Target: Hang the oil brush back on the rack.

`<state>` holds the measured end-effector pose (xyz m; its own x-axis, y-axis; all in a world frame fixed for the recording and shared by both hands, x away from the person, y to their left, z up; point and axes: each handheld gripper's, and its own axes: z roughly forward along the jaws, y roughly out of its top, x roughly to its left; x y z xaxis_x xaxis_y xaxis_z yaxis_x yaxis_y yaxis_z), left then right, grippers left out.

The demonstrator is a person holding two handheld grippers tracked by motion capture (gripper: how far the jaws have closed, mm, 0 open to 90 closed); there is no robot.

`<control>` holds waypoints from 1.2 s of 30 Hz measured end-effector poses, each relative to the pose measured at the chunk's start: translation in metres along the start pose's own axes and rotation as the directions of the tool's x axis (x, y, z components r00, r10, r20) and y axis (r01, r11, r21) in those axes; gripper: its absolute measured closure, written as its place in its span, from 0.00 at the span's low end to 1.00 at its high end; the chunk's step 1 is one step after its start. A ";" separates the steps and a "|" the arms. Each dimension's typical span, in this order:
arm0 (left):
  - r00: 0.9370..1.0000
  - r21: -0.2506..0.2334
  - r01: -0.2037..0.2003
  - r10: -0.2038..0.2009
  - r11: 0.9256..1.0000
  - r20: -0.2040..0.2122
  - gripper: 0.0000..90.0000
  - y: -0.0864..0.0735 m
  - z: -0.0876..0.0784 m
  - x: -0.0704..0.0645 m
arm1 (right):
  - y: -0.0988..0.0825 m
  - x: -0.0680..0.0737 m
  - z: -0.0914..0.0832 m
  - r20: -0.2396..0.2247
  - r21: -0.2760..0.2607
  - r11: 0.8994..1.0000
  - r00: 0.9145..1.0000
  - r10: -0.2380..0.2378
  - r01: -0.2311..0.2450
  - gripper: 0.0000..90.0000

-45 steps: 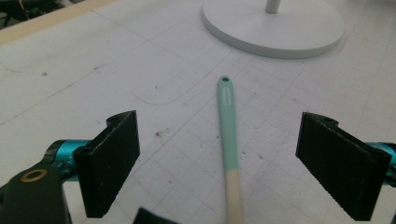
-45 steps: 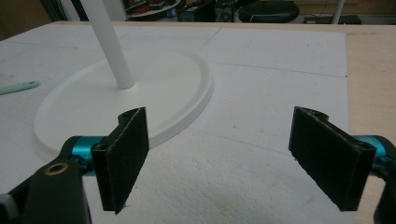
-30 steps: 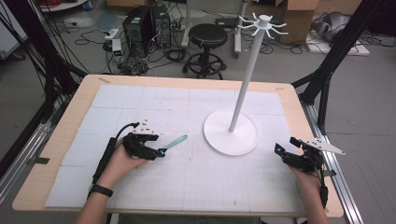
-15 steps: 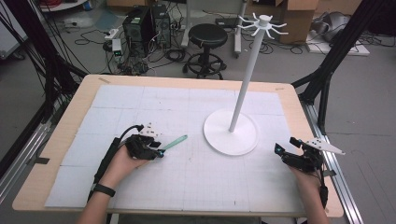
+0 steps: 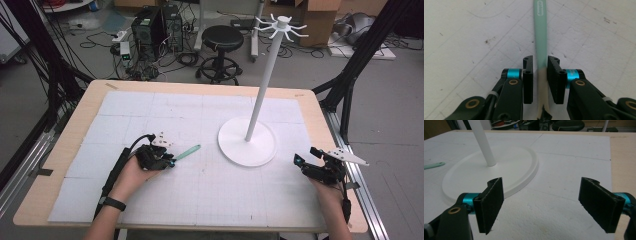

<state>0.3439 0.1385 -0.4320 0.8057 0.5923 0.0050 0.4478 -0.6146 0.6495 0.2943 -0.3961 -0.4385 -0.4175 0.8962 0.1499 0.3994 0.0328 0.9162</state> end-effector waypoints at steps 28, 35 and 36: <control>1.000 -0.106 -0.016 0.015 0.994 -0.002 0.91 0.001 -0.014 -0.001 | 0.000 -0.001 -0.002 -0.002 -0.009 1.000 1.000 0.003 -0.003 0.22; 0.999 -0.211 0.011 -0.003 0.978 0.038 0.91 0.003 -0.031 0.002 | 0.000 0.000 -0.003 0.001 -0.012 1.000 1.000 0.012 -0.012 0.22; 0.999 -0.220 0.009 0.000 0.975 0.040 0.91 0.004 -0.034 0.002 | 0.000 0.000 -0.003 0.000 -0.009 1.000 1.000 0.013 -0.013 0.22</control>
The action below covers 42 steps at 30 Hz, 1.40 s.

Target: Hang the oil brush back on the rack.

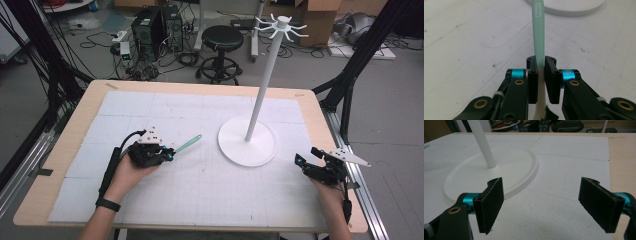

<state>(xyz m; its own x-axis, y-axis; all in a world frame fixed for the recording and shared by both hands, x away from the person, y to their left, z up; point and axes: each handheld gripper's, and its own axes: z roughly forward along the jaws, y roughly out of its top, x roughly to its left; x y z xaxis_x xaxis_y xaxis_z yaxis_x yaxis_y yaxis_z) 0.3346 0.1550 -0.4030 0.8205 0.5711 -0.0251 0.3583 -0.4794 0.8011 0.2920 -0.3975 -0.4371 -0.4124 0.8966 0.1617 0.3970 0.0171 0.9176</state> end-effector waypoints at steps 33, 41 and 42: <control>0.992 -0.445 -0.109 0.124 0.889 0.005 0.91 0.159 -0.054 -0.038 | 0.000 -0.001 0.000 -0.002 -0.002 1.000 1.000 0.000 0.000 0.22; 0.988 -0.496 -0.148 0.154 0.856 -0.030 0.91 0.192 -0.063 -0.050 | 0.000 0.000 0.000 -0.005 -0.001 1.000 1.000 0.003 -0.003 0.22; 0.987 -0.505 -0.151 0.158 0.850 -0.028 0.91 0.195 -0.064 -0.052 | 0.000 -0.001 0.000 -0.004 -0.003 1.000 1.000 0.002 -0.002 0.22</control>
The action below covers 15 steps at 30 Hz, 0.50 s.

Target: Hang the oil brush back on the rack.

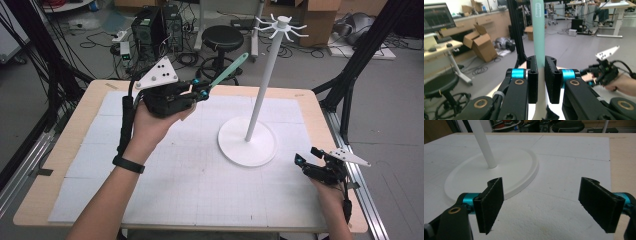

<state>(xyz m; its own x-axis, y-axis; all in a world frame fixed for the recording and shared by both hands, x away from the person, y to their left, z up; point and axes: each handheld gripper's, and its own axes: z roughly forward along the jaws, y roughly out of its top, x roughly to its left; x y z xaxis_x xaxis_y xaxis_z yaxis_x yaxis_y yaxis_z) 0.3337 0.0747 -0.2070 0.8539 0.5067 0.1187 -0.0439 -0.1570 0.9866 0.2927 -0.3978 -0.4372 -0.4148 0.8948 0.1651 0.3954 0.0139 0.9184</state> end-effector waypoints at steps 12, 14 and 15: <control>1.000 -0.054 -0.026 0.026 0.998 0.008 0.91 0.027 0.012 -0.003 | 0.000 -0.001 0.000 0.001 -0.001 1.000 1.000 -0.007 0.007 0.22; 1.000 -0.054 -0.029 0.029 0.998 0.005 0.91 0.029 0.014 -0.004 | 0.000 -0.001 0.000 0.000 0.000 1.000 1.000 -0.006 0.006 0.22; 0.999 -0.056 -0.032 0.033 0.998 0.006 0.91 0.030 0.016 -0.004 | 0.000 -0.001 0.000 0.002 0.000 1.000 1.000 -0.005 0.005 0.22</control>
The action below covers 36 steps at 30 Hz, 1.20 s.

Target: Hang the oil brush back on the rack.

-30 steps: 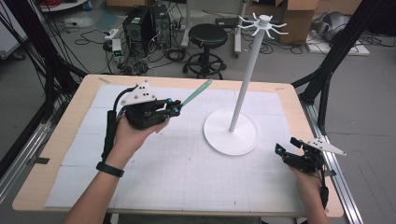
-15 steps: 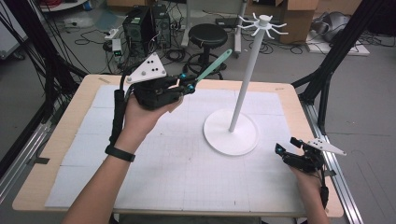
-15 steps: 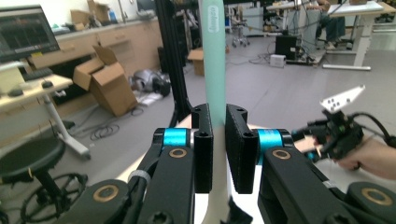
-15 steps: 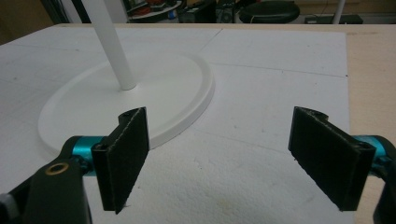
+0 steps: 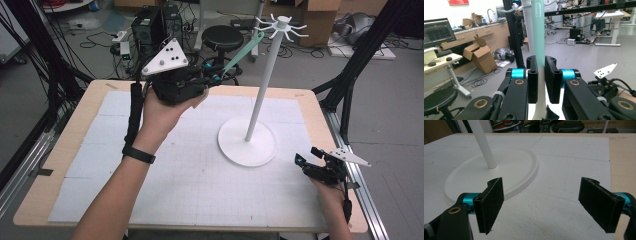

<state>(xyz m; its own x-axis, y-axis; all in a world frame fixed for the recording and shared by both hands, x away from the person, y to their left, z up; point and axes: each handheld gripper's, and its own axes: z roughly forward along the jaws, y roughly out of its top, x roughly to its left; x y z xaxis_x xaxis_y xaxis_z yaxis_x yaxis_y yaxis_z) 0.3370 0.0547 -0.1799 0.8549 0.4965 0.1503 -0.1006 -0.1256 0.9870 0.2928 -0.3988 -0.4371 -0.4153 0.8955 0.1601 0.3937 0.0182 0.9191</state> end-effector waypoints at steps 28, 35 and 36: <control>0.998 0.041 -0.032 0.034 0.999 -0.055 0.91 -0.006 0.026 0.001 | 0.000 0.000 -0.001 -0.004 -0.009 1.000 1.000 0.009 -0.009 0.22; 0.998 0.038 -0.008 0.010 0.999 -0.058 0.91 -0.010 0.031 0.003 | 0.000 -0.001 -0.001 -0.005 -0.009 1.000 1.000 0.009 -0.009 0.22; 0.998 0.039 -0.006 0.008 0.999 -0.056 0.91 -0.011 0.032 0.004 | 0.000 0.000 -0.001 -0.004 -0.007 1.000 1.000 0.012 -0.012 0.22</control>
<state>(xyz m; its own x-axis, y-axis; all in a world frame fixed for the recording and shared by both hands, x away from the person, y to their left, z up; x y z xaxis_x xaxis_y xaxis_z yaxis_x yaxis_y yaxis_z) 0.3575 0.0305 -0.1921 0.8245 0.5424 0.1615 -0.0857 -0.1624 0.9830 0.2920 -0.3997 -0.4364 -0.4134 0.8941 0.1725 0.3929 0.0043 0.9196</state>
